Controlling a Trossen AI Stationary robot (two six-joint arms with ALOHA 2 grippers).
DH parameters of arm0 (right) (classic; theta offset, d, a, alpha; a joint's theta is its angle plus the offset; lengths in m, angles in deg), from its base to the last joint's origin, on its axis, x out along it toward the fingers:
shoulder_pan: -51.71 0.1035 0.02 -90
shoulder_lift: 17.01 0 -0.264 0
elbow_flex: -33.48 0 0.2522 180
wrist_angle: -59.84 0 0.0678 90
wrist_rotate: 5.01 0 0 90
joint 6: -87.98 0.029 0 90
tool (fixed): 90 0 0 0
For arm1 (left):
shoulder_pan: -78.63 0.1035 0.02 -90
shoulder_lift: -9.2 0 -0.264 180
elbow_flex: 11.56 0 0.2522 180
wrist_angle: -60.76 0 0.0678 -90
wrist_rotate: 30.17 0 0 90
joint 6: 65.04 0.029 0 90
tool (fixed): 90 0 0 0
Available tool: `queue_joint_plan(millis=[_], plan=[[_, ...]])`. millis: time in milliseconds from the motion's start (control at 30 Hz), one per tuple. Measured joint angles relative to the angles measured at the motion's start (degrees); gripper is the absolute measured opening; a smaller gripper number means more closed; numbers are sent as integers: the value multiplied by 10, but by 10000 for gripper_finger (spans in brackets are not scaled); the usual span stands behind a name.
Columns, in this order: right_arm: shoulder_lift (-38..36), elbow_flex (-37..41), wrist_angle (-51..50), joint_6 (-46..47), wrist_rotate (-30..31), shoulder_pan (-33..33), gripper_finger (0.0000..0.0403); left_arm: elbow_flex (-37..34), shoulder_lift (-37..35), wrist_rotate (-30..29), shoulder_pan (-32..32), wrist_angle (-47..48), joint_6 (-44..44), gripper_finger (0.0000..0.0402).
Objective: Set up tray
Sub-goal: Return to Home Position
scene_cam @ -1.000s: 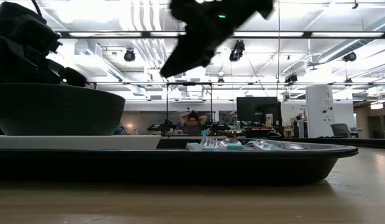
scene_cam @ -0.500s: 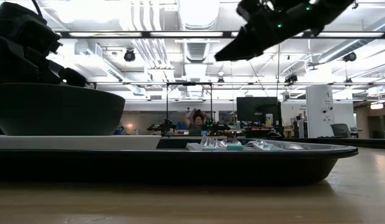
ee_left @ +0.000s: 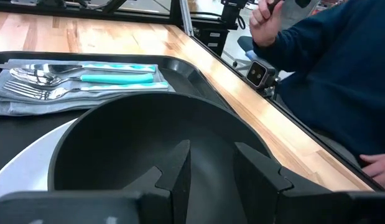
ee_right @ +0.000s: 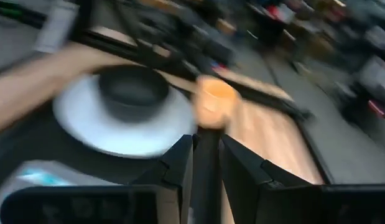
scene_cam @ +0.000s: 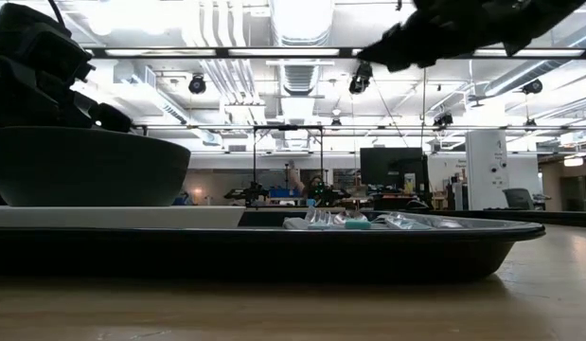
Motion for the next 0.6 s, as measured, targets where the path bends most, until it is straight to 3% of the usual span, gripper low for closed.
queue_joint_plan(millis=[67,133,400,600], plan=[[-15,19,5,-18,-48,1,70,0,0,0,0,0,0,99],[-31,36,16,-20,-58,1,73,0,0,0,0,0,0,99],[-115,110,29,-27,-7,-3,84,0,0,0,0,0,0,99],[-178,167,79,-15,-4,-4,86,0,0,0,0,0,0,99]])
